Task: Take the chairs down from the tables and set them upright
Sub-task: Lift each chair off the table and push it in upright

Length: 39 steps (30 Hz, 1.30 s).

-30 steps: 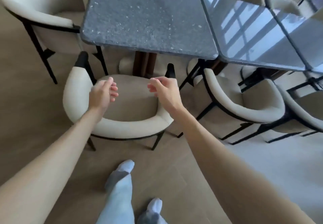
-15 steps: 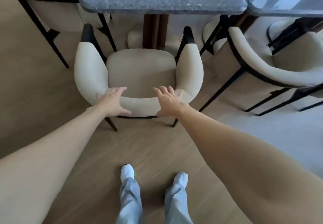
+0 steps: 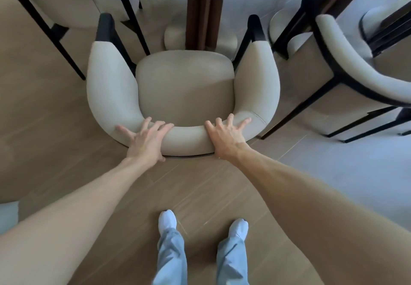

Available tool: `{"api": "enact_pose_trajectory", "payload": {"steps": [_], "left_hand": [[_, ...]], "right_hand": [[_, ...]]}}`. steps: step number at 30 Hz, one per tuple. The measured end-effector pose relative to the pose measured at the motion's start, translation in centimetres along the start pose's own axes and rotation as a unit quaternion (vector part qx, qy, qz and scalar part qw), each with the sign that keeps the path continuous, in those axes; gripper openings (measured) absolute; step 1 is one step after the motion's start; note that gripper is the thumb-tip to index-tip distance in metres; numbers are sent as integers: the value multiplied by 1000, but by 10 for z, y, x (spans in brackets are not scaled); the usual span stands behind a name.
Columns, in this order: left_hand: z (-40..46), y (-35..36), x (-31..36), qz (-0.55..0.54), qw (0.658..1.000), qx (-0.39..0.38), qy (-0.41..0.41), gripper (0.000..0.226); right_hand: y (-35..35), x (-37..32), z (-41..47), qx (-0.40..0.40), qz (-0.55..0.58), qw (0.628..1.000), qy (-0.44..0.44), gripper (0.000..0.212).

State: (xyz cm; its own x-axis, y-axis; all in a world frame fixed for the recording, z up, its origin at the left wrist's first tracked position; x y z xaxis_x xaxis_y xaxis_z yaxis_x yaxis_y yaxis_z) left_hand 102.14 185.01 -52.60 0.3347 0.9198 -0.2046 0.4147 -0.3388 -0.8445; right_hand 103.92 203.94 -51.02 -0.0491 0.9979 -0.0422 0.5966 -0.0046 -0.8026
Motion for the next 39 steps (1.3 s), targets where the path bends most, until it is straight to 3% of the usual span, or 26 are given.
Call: {"api": "enact_pose_trajectory", "payload": {"steps": [8, 39], "left_hand": [[18, -18, 6, -1, 1000, -4, 6, 111], [21, -28, 12, -8, 1000, -5, 19, 102]], "right_hand": [[-13, 14, 17, 16, -1, 1000, 2, 67], [-9, 20, 24, 36, 34, 999, -4, 94]]}}
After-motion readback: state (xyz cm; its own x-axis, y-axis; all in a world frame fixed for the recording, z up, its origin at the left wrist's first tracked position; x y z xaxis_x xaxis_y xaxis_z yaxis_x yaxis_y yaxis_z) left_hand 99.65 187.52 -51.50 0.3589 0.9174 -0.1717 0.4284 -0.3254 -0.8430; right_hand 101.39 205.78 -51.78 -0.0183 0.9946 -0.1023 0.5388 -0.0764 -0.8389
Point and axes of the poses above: each hand's wrist, its own z-axis towards the middle knuckle, its own y-axis out of the palm, x = y × z, the point moved 10 cm from there along z, towards the middle knuckle, and after that the axes turned 13 degrees about z, right-handed, at the moved point
